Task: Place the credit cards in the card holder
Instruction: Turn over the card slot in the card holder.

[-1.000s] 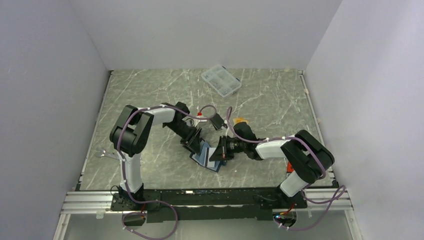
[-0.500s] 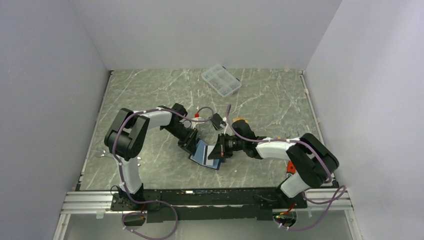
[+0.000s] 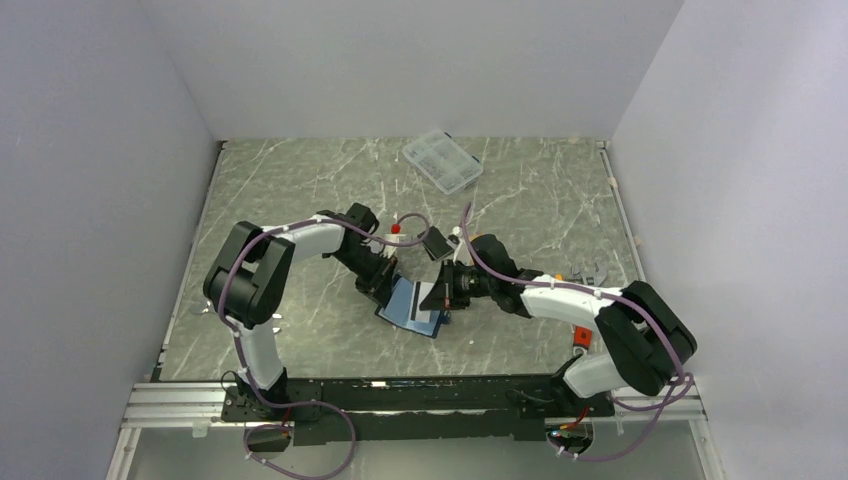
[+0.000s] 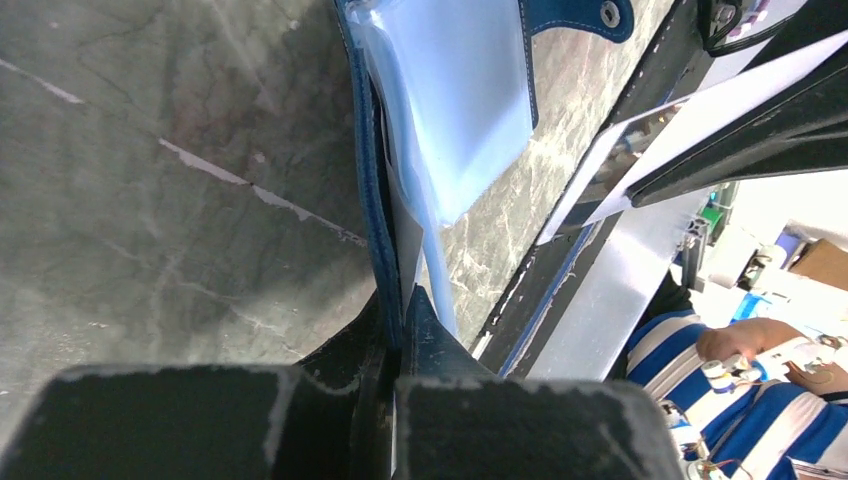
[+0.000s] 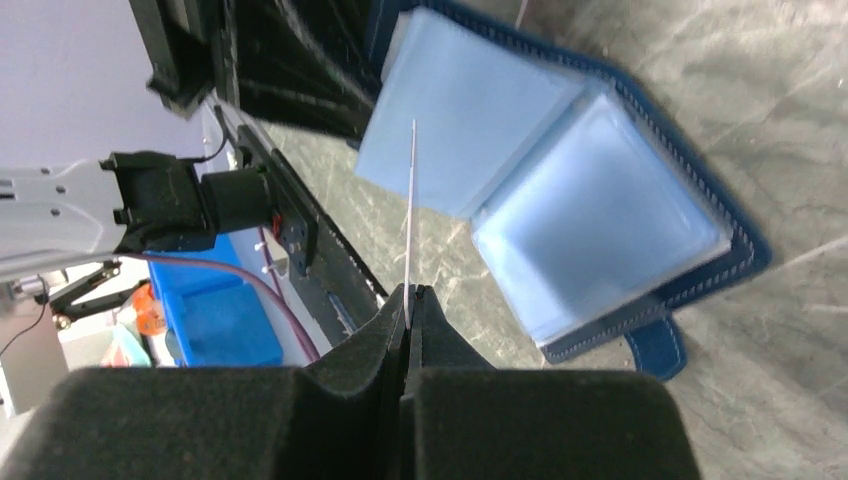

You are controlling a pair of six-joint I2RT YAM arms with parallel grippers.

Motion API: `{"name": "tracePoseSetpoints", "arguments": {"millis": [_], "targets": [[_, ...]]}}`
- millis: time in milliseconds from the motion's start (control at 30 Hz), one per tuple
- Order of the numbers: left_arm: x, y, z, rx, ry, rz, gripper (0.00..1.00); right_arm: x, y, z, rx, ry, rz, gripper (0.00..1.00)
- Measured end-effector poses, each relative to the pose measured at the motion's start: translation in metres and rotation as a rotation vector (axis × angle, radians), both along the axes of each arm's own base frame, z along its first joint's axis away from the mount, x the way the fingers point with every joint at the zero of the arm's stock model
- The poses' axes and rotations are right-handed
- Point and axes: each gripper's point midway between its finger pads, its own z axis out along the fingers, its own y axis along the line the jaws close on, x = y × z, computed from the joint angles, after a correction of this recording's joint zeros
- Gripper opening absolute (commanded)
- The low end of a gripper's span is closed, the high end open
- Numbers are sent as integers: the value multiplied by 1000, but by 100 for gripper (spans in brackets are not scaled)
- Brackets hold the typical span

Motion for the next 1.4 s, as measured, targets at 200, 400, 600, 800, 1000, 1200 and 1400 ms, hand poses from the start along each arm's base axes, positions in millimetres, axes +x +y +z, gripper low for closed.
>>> {"name": "tracePoseSetpoints", "arguments": {"millis": [200, 400, 600, 800, 1000, 1200, 1400], "targets": [[1, -6, 9, 17, -29, -25, 0, 16, 30, 18, -19, -65, -4, 0], [28, -9, 36, 42, -82, -21, 0, 9, 25, 15, -74, -101, -52, 0], [35, 2, 33, 162, -139, -35, 0, -1, -6, 17, -98, -115, -141, 0], [22, -3, 28, 197, -125, -78, 0, -2, -13, 17, -111, -119, -167, 0], [11, -2, 19, 164, -45, -71, 0, -7, -25, -3, -172, -81, -179, 0], [6, 3, 3, 132, 54, -50, 0, -20, -44, -41, -234, 24, -170, 0], [5, 4, 0, 120, 64, -55, 0, -31, -36, -48, -193, 74, -104, 0]]}}
